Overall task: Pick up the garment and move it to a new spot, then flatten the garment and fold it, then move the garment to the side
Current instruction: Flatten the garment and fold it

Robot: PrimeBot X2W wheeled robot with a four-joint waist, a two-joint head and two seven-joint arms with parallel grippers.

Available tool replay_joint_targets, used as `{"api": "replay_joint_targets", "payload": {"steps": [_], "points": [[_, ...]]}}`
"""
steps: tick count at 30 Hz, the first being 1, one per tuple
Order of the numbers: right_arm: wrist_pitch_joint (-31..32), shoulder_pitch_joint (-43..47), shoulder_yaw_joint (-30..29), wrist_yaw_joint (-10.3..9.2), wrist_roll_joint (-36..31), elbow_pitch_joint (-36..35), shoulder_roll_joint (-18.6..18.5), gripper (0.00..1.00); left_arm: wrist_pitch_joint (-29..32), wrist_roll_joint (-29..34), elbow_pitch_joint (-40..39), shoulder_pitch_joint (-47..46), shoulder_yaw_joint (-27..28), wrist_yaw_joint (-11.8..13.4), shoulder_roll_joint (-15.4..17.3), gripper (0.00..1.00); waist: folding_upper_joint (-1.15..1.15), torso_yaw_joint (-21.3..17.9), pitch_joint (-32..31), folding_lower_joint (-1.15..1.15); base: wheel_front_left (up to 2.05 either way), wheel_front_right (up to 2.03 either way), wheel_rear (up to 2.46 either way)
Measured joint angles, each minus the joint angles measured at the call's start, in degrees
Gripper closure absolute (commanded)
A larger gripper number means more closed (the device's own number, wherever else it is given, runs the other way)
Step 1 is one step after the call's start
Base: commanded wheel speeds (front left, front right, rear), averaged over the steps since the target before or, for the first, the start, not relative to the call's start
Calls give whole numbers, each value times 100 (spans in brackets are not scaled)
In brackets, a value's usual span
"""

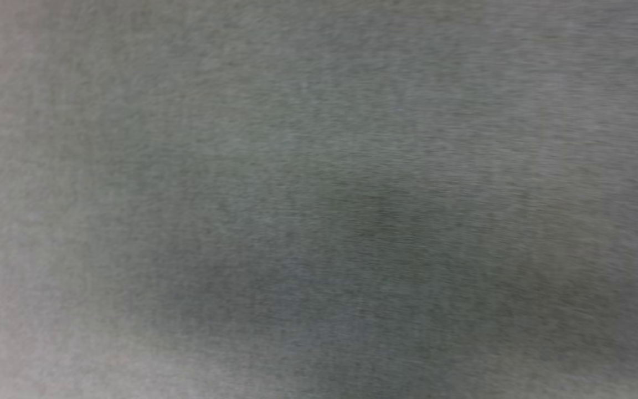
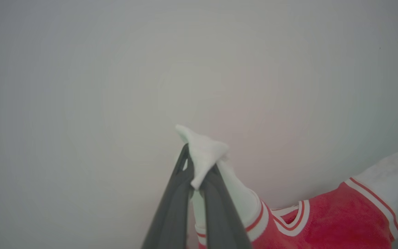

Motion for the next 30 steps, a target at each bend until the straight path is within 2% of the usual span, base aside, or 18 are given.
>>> {"api": "replay_joint_targets", "payload": {"steps": [8, 15, 22, 30], "points": [[0, 416, -414, 0, -470, -40, 198, 100, -18, -157, -70, 636, -144, -19, -42, 100, 0, 404, 60, 0, 0, 0, 0], [0, 1056, -142, 0, -32, -232, 182, 100, 222, -426, -386, 1393, -564, -25, 124, 100, 0, 440, -345, 0, 0, 0, 0], [0, 2241, 552, 0, 895, -668, -341, 100, 559, -791, -1010, 2319, -1028, -25, 363, 100, 0, 359, -1040, 0, 0, 0, 0], [0, 4187, 1199, 0, 2108, -1686, -1192, 100, 713, -1233, -1880, 3793, -1347, -25, 909, 100, 0, 282, -1936, 0, 0, 0, 0]]}}
